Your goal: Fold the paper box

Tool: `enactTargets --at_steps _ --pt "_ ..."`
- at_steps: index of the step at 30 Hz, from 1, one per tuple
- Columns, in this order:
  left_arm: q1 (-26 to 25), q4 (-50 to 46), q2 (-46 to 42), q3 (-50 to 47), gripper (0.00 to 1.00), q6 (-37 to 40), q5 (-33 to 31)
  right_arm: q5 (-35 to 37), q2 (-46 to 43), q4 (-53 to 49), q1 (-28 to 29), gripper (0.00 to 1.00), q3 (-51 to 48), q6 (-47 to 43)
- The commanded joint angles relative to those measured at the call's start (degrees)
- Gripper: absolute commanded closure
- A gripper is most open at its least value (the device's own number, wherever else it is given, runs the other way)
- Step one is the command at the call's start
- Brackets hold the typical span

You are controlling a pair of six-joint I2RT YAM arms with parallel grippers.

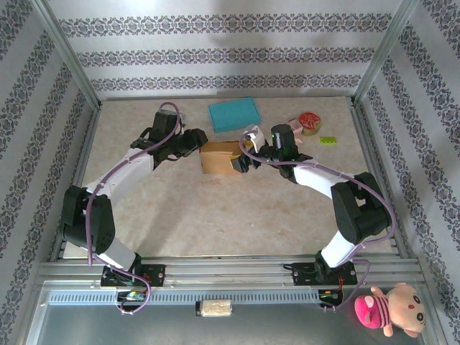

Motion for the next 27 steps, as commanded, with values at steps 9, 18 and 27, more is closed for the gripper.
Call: enactTargets --at_steps 9,18,27 --pt "0.05 -1.40 0.59 -1.80 0.57 1.57 -0.08 9.07 -11.66 -17.23 -3.10 0.04 8.54 40.01" --pt "0.04 -0.87 -0.32 -2.86 0.57 1.85 -0.14 13.05 -6.19 -42.20 -0.67 0.29 23.04 52.47" --pt "-0.04 -0.42 -0.09 -2.77 0.57 1.88 0.27 17.21 -1.45 -43.51 1.89 0.54 25.49 48.82"
